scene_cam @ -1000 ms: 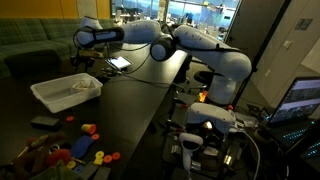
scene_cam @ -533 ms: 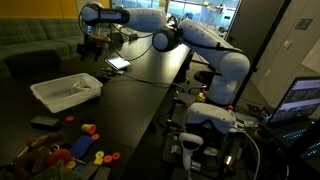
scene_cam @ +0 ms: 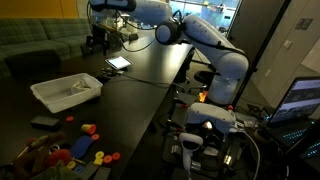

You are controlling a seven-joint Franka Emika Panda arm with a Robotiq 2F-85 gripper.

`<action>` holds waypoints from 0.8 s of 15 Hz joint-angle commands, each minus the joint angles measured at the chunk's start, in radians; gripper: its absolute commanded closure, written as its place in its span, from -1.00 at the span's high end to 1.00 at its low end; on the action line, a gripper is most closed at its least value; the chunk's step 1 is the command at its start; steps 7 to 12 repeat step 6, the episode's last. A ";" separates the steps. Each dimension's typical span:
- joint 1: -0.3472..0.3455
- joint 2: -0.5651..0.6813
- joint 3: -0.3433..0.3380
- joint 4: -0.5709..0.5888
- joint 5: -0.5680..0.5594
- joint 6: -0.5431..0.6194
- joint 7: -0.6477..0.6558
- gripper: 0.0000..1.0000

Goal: Use the white towel to push the objects on the table to the left, then put the towel in the bowl

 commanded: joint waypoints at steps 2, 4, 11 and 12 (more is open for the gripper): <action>-0.012 -0.036 0.029 -0.026 0.046 -0.042 -0.012 1.00; -0.010 -0.035 0.033 -0.027 0.061 -0.046 -0.010 1.00; -0.001 -0.005 0.016 -0.002 0.037 -0.029 -0.001 1.00; -0.001 -0.005 0.016 -0.002 0.037 -0.029 -0.001 1.00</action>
